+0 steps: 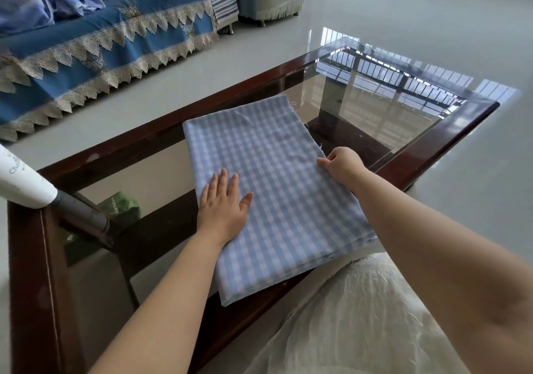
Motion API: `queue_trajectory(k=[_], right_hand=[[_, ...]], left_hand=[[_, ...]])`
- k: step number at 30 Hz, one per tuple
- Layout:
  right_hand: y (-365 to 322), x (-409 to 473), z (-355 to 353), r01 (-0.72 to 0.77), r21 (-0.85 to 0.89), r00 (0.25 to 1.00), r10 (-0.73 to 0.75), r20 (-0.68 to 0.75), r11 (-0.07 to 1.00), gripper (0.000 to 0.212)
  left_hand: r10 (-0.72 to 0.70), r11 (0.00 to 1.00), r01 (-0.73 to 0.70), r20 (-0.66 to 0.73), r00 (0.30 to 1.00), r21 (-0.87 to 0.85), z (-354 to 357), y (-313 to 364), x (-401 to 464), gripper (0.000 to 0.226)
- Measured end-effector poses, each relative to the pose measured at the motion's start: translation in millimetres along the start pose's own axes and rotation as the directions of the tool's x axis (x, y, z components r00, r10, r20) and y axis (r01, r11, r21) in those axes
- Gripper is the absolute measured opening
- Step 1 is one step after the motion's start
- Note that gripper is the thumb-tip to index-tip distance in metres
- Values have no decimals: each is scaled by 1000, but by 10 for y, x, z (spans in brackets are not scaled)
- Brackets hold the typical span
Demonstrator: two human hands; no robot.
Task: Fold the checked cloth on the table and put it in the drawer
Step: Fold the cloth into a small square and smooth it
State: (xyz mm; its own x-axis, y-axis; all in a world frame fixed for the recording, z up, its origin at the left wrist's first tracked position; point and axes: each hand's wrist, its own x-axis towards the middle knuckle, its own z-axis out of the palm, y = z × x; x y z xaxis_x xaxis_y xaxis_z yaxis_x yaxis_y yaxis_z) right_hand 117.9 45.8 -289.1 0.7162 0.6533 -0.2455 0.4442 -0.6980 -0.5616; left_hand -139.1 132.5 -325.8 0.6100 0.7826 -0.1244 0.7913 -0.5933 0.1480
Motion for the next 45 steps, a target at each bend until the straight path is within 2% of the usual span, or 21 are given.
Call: queue_trajectory(k=[3,8,11,14,16,18,21,23,26,30,32,34,39,41,45], right_hand=[[12,-89,-33,-24,89,1000,25,-14,996,37],[271,-613,-227,-76,20,968,68,242,997,81],[506,-874,-310,-50,26,950,39,311,998,98],[646,-1022,-302,-51,127,965,16,262,991,90],[681,-1080,-230,-55,176,981,21,193,983,79],[679,-1135,-162,-52,164,992,32,126,985,70],[714,-1230,-89,-74,70,997,73,20,995,59],[773,-1260,-61,-124,95,992,121,39,988,64],[830,-1241,-99,-205,310,978,183,98,928,70],[870,-1250,-133,-214,388,975,169,147,897,66],[885,-1276,-121,-176,363,975,112,192,915,63],[889,-1289,-115,-119,370,980,48,194,921,59],[908,-1298,-109,-51,334,993,13,116,941,62],[886,-1307,-118,-72,445,990,9,141,893,58],[881,-1303,-139,-166,714,974,2,225,681,58]], left_hand=[[-6,1000,6,-22,1000,15,21,21,-13,68],[-4,1000,5,-42,999,31,39,28,-14,67],[-19,999,20,-46,999,29,25,37,-24,66],[-42,998,43,-32,999,44,-21,142,-87,62],[25,999,-26,23,999,37,-12,351,-208,57],[103,995,-103,88,991,5,37,552,-347,55],[112,994,-112,83,990,-5,95,625,-423,53],[99,995,-99,74,992,-6,98,603,-426,53],[116,993,-114,67,991,-25,40,628,-471,54],[292,952,-270,166,942,-141,-45,803,-796,62],[365,931,-354,224,904,-87,5,883,-986,74],[376,919,-393,220,900,35,101,897,-1051,80],[361,909,-381,136,922,170,199,914,-1058,73],[325,918,-340,102,940,203,198,977,-1081,72],[233,956,-238,49,971,171,168,1146,-1160,65]])
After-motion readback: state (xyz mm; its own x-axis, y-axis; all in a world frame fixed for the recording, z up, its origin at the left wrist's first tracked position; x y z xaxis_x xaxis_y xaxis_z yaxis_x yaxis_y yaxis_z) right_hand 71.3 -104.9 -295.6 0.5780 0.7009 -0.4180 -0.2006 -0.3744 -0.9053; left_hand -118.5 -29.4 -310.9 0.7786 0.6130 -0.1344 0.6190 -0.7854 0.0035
